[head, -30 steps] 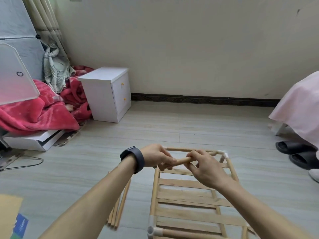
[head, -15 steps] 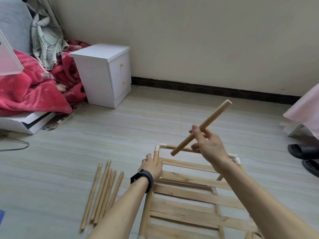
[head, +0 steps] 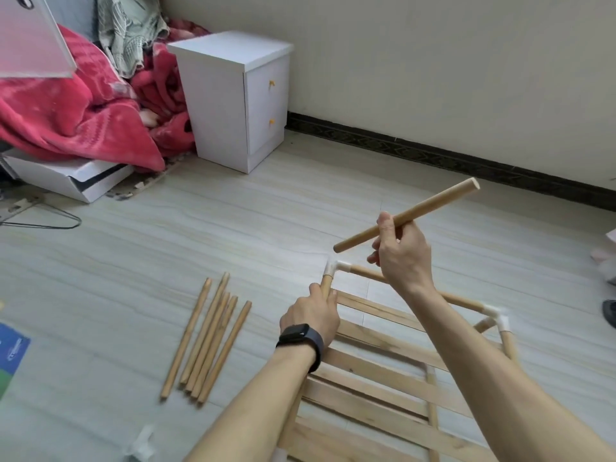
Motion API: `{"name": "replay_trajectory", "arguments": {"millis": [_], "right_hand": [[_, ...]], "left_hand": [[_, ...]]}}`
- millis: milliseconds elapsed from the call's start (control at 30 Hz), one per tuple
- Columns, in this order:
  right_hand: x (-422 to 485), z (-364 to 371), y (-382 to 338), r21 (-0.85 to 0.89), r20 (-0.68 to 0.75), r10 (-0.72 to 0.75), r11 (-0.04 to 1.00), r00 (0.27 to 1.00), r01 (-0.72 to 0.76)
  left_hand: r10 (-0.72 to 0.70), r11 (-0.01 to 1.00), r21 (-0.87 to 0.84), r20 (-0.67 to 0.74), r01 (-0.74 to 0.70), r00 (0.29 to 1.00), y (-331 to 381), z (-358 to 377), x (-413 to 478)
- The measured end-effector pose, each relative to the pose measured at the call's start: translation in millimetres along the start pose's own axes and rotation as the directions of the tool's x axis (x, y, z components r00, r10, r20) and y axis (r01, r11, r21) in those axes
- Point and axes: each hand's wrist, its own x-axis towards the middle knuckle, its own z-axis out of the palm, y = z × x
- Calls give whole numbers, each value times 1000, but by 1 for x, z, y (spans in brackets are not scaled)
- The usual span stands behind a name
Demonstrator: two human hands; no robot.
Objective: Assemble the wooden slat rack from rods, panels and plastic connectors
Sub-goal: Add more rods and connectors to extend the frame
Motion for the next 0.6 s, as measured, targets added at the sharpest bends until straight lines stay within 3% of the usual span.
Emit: {"name": "replay_trajectory", "arguments": {"millis": [300, 500, 600], "right_hand": [[5, 14, 7, -169, 104, -81, 981, 991, 98], [21, 27, -15, -352, 320, -105, 910, 942, 221], [21, 46, -21, -369, 291, -109, 904, 950, 217]], "left_hand": [[-11, 1000, -9, 6, 11, 1000, 1, 2, 2], [-19, 999, -34, 34, 20, 999, 5, -5, 0], [-38, 999, -30, 48, 39, 998, 4, -6, -3]]}}
